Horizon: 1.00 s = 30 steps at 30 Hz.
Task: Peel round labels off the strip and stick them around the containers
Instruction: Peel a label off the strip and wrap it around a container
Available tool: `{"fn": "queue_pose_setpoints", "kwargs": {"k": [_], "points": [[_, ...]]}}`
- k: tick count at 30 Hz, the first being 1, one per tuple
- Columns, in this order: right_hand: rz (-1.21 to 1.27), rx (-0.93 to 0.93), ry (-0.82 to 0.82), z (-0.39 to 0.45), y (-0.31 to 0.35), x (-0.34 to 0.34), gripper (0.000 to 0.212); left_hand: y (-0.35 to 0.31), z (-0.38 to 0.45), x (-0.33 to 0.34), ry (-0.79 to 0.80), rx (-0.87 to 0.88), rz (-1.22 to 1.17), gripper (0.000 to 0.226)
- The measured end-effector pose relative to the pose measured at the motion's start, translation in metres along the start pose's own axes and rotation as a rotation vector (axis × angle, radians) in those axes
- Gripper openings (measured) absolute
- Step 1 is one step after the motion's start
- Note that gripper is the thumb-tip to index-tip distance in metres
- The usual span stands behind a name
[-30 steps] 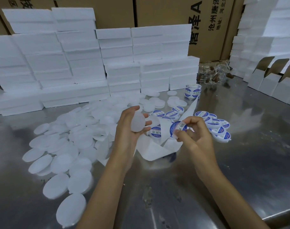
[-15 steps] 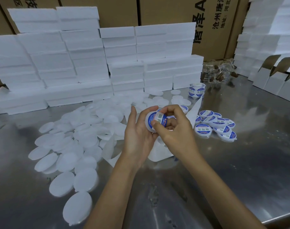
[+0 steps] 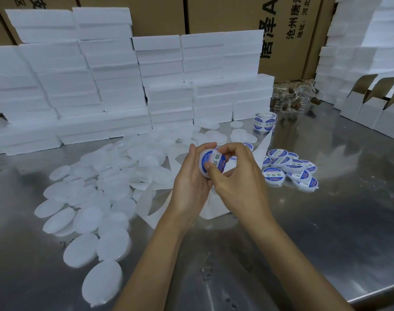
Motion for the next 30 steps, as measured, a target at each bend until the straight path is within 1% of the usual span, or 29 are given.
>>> {"fn": "queue_pose_setpoints", "kwargs": {"k": [1, 3, 4, 5, 8, 10, 13, 15, 17, 21, 24, 27, 28, 30], "points": [[-0.043, 0.001, -0.013, -0.001, -0.001, 0.0, 0.046, 0.0, 0.0, -0.001, -0.009, 0.002, -0.016, 0.055], [-0.054, 0.038, -0.03, -0.002, -0.007, -0.002, 0.074, -0.001, -0.001, -0.003, -0.019, 0.003, -0.085, 0.054], [-0.055, 0.062, -0.033, -0.001, -0.01, -0.003, 0.079, -0.001, -0.002, -0.003, -0.022, 0.001, -0.123, 0.054], [-0.076, 0.075, -0.033, -0.001, -0.012, -0.003, 0.077, -0.001, -0.002, -0.004, -0.021, -0.003, -0.157, 0.055], [-0.238, 0.024, -0.052, -0.006, -0.012, -0.002, 0.057, 0.002, 0.0, -0.005, 0.003, -0.031, -0.231, 0.056], [-0.314, -0.037, -0.099, -0.008, -0.009, -0.002, 0.055, 0.004, 0.0, -0.004, 0.017, -0.055, -0.248, 0.057], [-0.35, -0.057, -0.108, -0.006, -0.01, -0.001, 0.055, 0.006, 0.0, -0.002, 0.047, -0.078, -0.241, 0.058], [-0.351, -0.067, -0.103, -0.003, -0.014, 0.0, 0.048, 0.007, 0.001, 0.0, 0.059, -0.086, -0.242, 0.056], [-0.325, -0.087, -0.132, -0.001, -0.016, 0.001, 0.04, 0.008, 0.002, 0.001, 0.057, -0.084, -0.238, 0.053], [-0.291, -0.095, -0.149, -0.002, -0.023, 0.003, 0.044, 0.011, 0.004, 0.001, 0.016, -0.071, -0.181, 0.049], [-0.306, -0.029, -0.115, -0.003, -0.028, 0.003, 0.054, 0.013, 0.005, 0.004, -0.005, -0.057, -0.11, 0.052], [-0.399, 0.063, -0.11, -0.003, -0.03, 0.004, 0.071, 0.012, 0.003, 0.011, 0.033, -0.061, -0.065, 0.066], [-0.399, 0.064, -0.129, -0.002, -0.031, 0.005, 0.072, 0.012, 0.003, 0.013, 0.05, -0.064, -0.074, 0.069], [-0.356, 0.048, -0.169, -0.002, -0.033, 0.004, 0.07, 0.012, 0.002, 0.013, 0.083, -0.063, -0.091, 0.068]]}}
Point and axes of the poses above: each hand's wrist, its own z-axis towards the middle knuckle, its own x-axis out of the palm, y = z × x, the point moved 4 cm from there along z, towards the middle knuckle, and after that the axes turned 4 degrees about y, right-handed, at the moved point
